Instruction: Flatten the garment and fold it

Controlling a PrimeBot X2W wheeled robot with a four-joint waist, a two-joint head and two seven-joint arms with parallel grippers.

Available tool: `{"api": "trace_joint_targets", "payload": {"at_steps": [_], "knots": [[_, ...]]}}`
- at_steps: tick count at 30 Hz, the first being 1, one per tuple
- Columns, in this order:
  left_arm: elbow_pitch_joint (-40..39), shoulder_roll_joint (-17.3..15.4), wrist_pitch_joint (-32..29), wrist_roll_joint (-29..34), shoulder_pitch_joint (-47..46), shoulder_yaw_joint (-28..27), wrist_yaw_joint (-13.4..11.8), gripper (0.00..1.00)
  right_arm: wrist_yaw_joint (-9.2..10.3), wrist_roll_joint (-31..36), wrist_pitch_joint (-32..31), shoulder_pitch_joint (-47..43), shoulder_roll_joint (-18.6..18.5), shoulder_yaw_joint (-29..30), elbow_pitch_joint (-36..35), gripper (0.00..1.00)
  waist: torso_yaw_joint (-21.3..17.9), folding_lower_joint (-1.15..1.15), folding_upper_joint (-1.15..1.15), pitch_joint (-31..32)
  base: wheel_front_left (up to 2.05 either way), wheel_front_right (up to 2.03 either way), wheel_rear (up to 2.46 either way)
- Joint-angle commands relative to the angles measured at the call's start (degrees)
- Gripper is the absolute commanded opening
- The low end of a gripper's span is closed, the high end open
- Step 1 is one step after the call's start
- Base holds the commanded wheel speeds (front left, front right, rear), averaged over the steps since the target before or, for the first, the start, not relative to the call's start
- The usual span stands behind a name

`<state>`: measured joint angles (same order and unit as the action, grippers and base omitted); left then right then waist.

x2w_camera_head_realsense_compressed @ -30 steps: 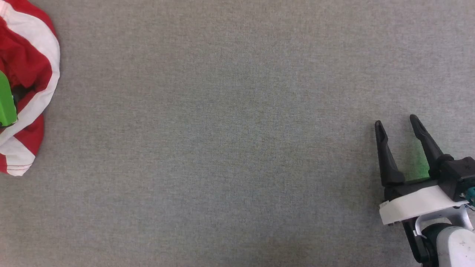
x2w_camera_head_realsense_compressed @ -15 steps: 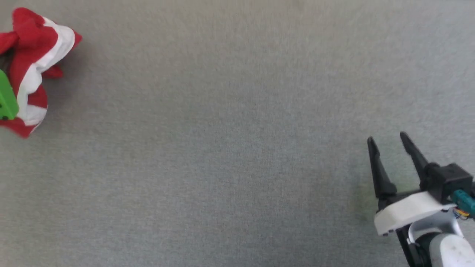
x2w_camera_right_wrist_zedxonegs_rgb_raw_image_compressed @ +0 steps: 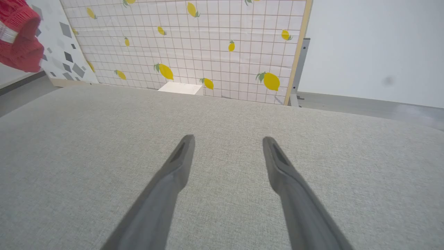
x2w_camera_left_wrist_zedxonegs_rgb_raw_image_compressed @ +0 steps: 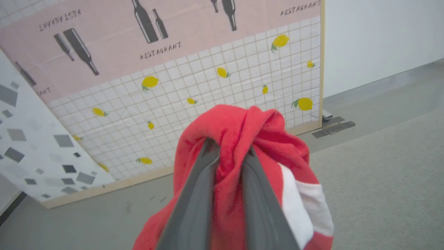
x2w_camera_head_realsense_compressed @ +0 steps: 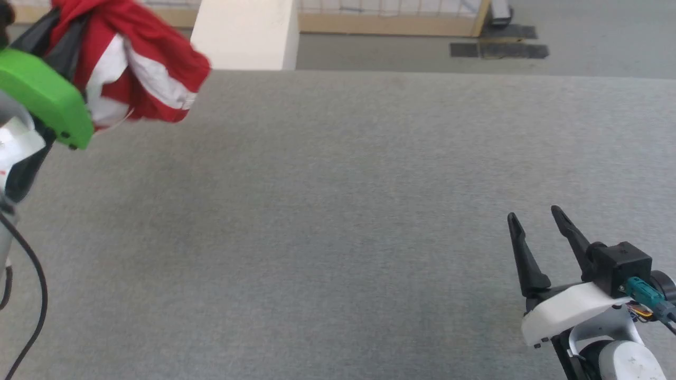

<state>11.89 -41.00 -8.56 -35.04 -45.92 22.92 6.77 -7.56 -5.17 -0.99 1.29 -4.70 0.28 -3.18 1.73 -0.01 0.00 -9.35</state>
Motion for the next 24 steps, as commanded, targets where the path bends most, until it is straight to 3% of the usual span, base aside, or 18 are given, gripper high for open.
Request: {"api": "trace_joint_targets", "payload": {"at_steps": [1,13,24], "knots": [[-1.5,0.7,0.4,0.4,-1.6,0.4,0.0,0.0,0.08,-0.5,0.1,0.1,0.3,-0.2,0.4,1.0,-3.3,0.01,0.0,2.4,0.0,0.0,0.0],[-8.7,8.3,-2.9,-0.5,-6.1,5.8,-0.9,0.0,0.08,0.2,2.1,2.7,1.3,0.8,2.3,1.0,-13.4,0.01,0.0,0.1,0.0,0.0,0.0],[-3.4,15.8,0.2,3.3,1.8,14.7,-3.3,0.0,0.08,0.5,4.9,5.0,1.7,1.8,3.9,1.0,-19.6,0.01,0.0,-5.0,0.0,0.0,0.0]]}}
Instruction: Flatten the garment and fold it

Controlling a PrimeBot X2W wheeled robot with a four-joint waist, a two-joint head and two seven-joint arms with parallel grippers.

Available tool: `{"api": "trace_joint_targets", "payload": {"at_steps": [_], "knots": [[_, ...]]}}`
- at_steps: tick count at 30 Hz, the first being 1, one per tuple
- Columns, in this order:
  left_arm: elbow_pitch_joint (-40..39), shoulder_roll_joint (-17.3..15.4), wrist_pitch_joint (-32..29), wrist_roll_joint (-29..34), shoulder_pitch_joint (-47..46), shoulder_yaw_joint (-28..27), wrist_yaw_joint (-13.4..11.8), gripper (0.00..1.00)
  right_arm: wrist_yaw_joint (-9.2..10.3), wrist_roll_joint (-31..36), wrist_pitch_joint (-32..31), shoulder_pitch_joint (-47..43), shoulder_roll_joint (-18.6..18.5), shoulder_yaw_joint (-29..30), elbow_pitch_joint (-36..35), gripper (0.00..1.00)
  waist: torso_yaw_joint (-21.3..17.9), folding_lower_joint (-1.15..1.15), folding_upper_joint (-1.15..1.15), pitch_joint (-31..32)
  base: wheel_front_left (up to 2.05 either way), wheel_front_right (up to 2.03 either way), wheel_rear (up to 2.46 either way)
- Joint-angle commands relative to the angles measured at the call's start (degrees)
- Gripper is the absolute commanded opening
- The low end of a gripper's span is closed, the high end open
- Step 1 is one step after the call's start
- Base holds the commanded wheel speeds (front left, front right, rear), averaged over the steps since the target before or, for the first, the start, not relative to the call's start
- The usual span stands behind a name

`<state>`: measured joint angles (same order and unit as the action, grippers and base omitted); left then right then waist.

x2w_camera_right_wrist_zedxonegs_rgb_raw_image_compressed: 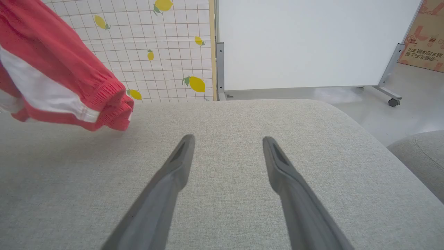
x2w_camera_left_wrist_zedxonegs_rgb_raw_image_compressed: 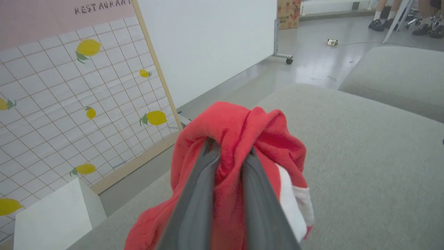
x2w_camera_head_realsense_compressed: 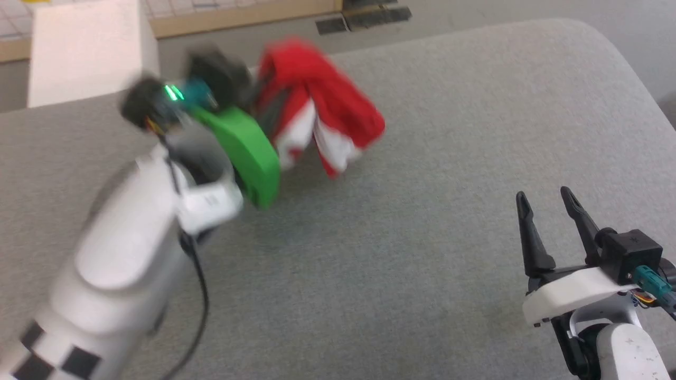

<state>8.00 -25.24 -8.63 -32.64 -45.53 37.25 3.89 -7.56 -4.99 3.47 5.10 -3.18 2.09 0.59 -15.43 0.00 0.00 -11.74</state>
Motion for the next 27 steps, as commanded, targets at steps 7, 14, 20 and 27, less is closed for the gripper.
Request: {"api": "trace_joint_targets", "payload": {"at_steps": [7,14,20,27], "knots": [[5.9,0.8,-2.5,0.8,11.0,6.8,-0.2,1.0,0.08,-0.4,1.6,1.6,0.3,0.2,1.3,1.0,-2.4,0.0,0.0,-3.3,0.0,0.0,0.0],[5.1,1.3,-2.5,0.5,14.4,9.4,0.0,1.0,0.08,0.2,0.8,1.0,0.3,0.0,2.0,1.0,1.1,0.0,0.0,-0.2,0.0,0.0,0.0],[2.3,2.0,0.0,0.0,14.2,7.8,-1.7,1.0,0.08,0.8,-0.9,-0.1,0.3,0.3,1.5,1.0,5.2,0.0,0.0,4.5,0.0,0.0,0.0],[-1.9,0.9,3.7,-0.7,15.0,3.2,-6.2,1.0,0.08,0.4,-2.6,-2.8,-0.5,2.2,0.1,1.0,10.6,0.0,0.0,8.7,0.0,0.0,0.0]]}}
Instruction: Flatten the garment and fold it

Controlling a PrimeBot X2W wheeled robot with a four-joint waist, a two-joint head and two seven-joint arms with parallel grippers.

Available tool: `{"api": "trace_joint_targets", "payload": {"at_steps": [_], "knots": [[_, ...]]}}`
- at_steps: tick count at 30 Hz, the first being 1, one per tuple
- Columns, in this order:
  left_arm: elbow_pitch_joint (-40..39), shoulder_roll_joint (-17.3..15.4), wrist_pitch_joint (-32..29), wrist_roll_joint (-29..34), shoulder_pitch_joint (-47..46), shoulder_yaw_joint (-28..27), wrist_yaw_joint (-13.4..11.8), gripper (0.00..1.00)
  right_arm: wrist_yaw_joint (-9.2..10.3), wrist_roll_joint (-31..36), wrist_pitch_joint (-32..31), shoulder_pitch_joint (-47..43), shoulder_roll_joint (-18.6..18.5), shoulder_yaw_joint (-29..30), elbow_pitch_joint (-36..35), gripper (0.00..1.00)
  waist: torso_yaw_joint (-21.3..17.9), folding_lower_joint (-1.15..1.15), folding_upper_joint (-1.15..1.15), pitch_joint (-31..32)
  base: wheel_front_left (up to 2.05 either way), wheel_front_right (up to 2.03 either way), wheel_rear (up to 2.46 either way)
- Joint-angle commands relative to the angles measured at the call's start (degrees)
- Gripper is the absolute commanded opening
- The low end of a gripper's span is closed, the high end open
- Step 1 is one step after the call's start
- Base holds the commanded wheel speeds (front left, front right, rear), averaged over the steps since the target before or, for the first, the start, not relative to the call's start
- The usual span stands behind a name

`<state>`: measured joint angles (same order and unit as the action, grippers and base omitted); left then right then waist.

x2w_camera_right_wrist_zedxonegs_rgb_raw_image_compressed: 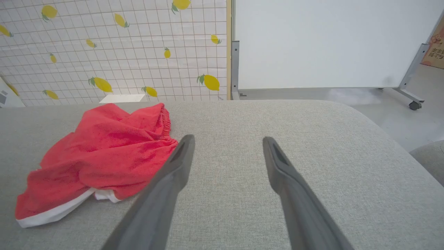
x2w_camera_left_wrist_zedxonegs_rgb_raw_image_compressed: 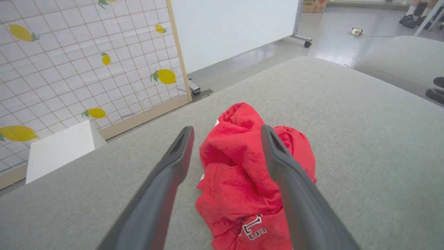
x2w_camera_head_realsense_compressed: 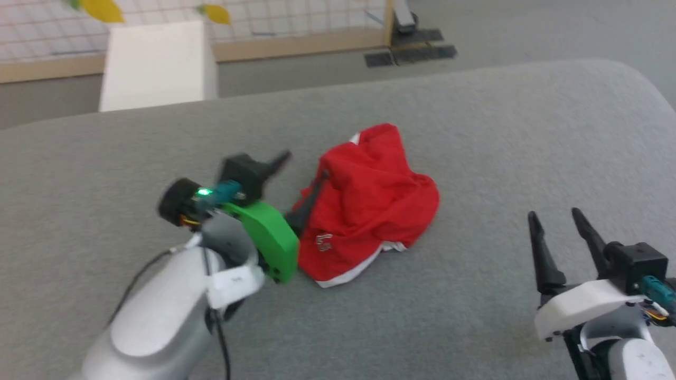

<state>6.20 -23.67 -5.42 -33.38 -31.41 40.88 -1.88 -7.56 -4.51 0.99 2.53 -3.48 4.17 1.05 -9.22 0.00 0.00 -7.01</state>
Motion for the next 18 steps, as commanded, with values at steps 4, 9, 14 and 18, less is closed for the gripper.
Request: {"api": "trace_joint_targets", "payload": {"at_steps": [4,9,14,18], "knots": [[-1.7,-2.3,4.5,-0.7,3.7,-4.8,-4.7,1.0,0.08,-0.7,-1.0,-1.0,-0.7,0.4,-1.6,1.0,6.6,0.0,0.0,5.0,0.0,0.0,0.0],[-3.5,-4.7,9.0,-2.7,10.7,-10.0,-9.8,1.0,0.08,-2.3,-2.1,-2.4,-2.3,-1.7,-2.5,1.0,8.2,0.0,0.0,5.5,0.0,0.0,0.0],[-6.1,-6.3,12.8,-2.9,18.1,-12.1,-13.3,1.0,0.08,-2.8,-2.2,-3.6,-2.6,-2.0,-3.3,1.0,9.2,0.0,0.0,5.9,0.0,0.0,0.0],[-7.8,-7.4,15.4,-1.4,22.9,-11.6,-14.7,1.0,0.08,-3.0,-2.2,-4.6,-2.7,-2.5,-3.7,1.0,9.6,0.0,0.0,6.3,0.0,0.0,0.0]]}}
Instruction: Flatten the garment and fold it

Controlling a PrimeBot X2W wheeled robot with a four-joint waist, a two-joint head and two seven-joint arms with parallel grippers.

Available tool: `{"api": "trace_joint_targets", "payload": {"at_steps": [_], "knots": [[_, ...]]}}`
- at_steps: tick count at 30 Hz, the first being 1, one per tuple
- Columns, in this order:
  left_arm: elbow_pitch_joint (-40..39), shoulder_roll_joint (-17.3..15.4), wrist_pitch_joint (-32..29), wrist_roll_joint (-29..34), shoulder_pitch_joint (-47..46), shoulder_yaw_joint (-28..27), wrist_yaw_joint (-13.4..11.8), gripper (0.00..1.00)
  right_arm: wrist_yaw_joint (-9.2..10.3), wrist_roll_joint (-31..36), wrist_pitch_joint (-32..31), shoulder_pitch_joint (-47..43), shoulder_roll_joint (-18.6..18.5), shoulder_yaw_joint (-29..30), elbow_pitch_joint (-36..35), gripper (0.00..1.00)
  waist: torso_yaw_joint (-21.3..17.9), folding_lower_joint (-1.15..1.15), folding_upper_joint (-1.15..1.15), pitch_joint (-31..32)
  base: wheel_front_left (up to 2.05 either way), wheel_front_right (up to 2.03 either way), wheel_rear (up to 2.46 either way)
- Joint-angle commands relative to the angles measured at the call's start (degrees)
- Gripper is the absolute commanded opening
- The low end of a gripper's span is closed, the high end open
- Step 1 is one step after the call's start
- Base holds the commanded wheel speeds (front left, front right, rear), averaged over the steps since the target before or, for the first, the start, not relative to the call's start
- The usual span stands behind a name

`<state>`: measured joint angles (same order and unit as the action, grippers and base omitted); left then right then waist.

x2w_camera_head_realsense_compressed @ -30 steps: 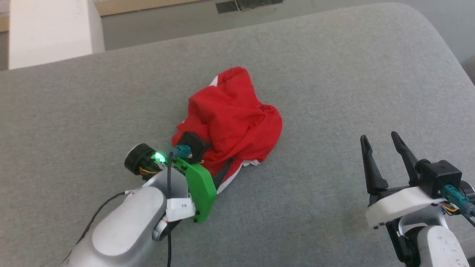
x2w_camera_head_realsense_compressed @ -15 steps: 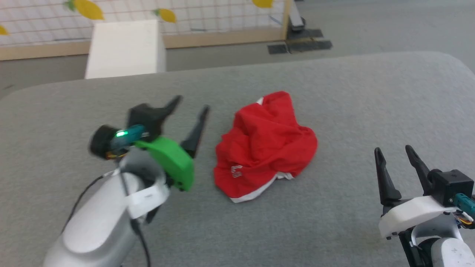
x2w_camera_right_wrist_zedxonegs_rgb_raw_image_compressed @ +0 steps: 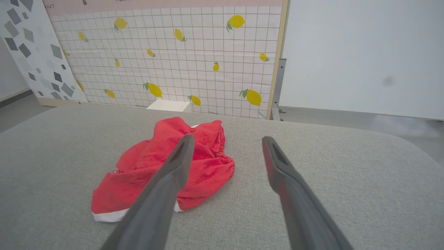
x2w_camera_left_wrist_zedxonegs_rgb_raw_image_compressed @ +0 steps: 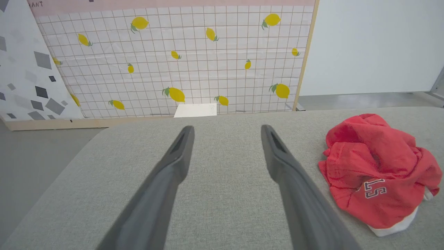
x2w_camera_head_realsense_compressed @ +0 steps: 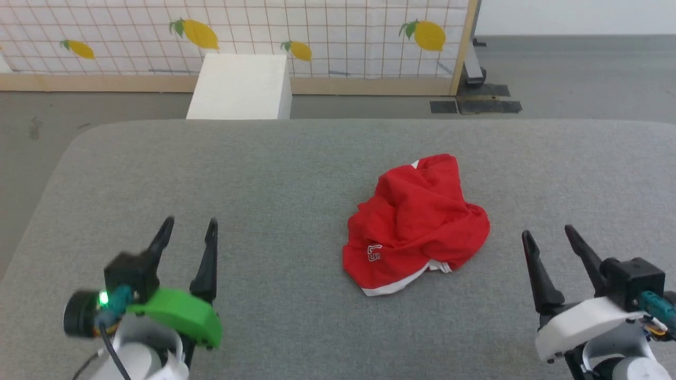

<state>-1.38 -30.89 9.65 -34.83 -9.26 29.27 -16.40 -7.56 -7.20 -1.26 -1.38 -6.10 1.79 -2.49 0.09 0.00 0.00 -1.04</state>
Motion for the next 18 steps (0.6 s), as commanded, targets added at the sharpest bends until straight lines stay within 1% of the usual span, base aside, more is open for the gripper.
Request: {"api": "trace_joint_targets", "payload": {"at_steps": [1,5,9,18], "knots": [[-0.7,-0.4,0.9,0.8,1.8,0.4,-0.5,1.0,0.08,-0.3,0.0,-1.0,-0.1,-0.2,-0.2,1.0,0.4,0.0,0.0,0.4,0.0,0.0,0.0],[-1.9,-0.2,2.5,2.2,4.7,1.5,-1.5,1.0,0.08,-0.2,-0.1,-1.8,0.1,-0.5,-0.2,1.0,0.5,0.0,0.0,0.5,0.0,0.0,0.0],[-2.5,0.6,3.3,2.1,6.2,1.8,-1.6,1.0,0.08,0.1,-0.4,-2.2,0.4,-0.8,0.0,1.0,0.5,0.0,0.0,0.5,0.0,0.0,0.0],[-2.4,0.4,3.5,2.4,5.1,2.5,-0.5,1.0,0.08,0.3,-0.5,-2.0,0.5,-1.1,-0.1,1.0,0.5,0.0,0.0,0.0,0.0,0.0,0.0]]}}
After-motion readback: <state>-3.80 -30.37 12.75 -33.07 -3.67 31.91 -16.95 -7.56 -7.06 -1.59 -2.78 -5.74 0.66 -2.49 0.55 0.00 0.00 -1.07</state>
